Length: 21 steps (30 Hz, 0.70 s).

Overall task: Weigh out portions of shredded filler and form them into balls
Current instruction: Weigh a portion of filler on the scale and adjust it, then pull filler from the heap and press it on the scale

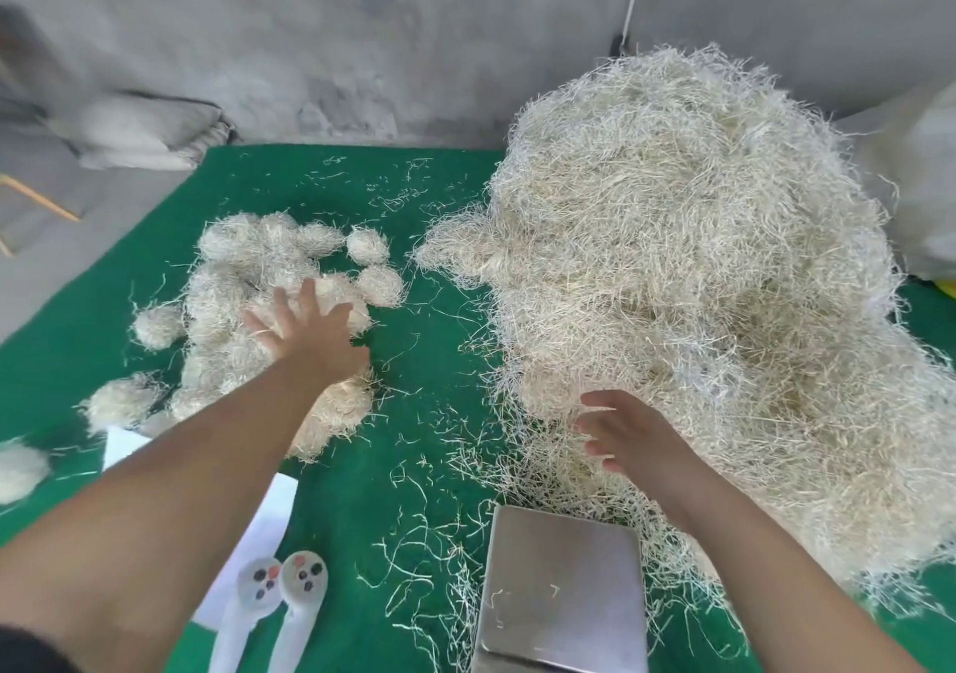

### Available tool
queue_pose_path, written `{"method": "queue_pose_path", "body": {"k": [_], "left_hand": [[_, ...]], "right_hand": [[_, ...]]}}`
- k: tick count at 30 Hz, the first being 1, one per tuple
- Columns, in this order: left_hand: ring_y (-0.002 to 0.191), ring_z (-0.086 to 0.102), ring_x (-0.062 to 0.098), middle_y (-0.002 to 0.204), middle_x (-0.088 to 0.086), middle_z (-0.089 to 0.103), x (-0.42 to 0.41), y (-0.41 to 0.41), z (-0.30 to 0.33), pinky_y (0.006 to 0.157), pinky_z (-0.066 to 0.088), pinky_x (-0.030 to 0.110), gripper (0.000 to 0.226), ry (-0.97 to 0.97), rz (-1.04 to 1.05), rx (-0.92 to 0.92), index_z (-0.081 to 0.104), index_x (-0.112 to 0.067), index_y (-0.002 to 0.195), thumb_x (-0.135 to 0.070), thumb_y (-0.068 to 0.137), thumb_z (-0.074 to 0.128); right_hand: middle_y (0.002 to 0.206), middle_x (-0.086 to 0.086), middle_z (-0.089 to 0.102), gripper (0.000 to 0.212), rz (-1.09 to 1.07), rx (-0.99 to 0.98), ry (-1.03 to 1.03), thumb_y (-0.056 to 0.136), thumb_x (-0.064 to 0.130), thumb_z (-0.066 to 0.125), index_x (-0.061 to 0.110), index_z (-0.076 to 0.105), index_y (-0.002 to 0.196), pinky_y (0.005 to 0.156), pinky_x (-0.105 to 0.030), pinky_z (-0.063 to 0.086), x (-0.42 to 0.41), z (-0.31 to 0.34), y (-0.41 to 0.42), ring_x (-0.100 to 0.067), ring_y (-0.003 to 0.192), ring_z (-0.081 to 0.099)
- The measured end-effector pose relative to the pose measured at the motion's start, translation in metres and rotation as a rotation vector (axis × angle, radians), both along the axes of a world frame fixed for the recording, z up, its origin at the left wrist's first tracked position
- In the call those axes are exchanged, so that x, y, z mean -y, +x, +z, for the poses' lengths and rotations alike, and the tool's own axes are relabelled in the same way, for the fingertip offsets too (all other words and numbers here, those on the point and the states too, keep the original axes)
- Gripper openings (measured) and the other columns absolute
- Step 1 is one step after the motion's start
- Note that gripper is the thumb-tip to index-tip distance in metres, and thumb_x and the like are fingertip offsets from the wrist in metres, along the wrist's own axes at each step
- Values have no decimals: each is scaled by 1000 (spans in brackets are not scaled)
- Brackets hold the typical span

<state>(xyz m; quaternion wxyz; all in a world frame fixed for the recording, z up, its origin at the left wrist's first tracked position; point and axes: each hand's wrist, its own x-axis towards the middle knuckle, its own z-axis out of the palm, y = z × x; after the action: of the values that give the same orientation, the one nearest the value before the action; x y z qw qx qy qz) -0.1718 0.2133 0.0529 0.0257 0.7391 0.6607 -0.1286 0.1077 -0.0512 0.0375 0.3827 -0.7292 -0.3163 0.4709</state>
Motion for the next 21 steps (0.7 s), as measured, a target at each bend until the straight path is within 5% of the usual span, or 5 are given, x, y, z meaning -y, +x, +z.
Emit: {"method": "queue_pose_path", "body": {"k": [5,9,14,17,21], "left_hand": [[154,8,50,171,15,-11,29,38,-14,123,16,65,76,-370,15,273,23,-31,164,-48,98,57],[141,46,36,171,6,19,69,67,-10,87,60,49,73,-619,-63,300,21,-32,163,-58,101,51],[153,23,46,172,13,-8,101,100,12,122,19,64,81,-487,-329,-128,9,-37,164,-76,97,32],[154,21,46,173,6,1,106,110,30,120,18,67,87,-402,-417,-160,8,-42,163,-87,90,26],[142,47,29,165,-2,33,115,121,28,112,42,61,77,-245,-494,192,19,-43,158,-78,93,40]], "right_hand": [[144,5,48,41,-34,371,50,103,29,60,29,52,143,74,-25,50,-7,-15,31,-4,96,61],[157,-10,32,69,-103,987,15,92,36,72,24,40,153,104,-49,44,-8,-27,69,-38,127,48],[172,-4,14,126,220,1101,-335,81,64,74,34,-18,161,120,-62,22,-4,-48,103,-42,152,22],[145,-7,57,102,302,1129,-503,88,50,72,30,5,163,121,-58,24,0,-61,106,-35,140,44],[122,-1,69,46,270,1173,-414,99,38,63,29,58,143,113,-51,43,2,-54,105,-25,116,62]]}}
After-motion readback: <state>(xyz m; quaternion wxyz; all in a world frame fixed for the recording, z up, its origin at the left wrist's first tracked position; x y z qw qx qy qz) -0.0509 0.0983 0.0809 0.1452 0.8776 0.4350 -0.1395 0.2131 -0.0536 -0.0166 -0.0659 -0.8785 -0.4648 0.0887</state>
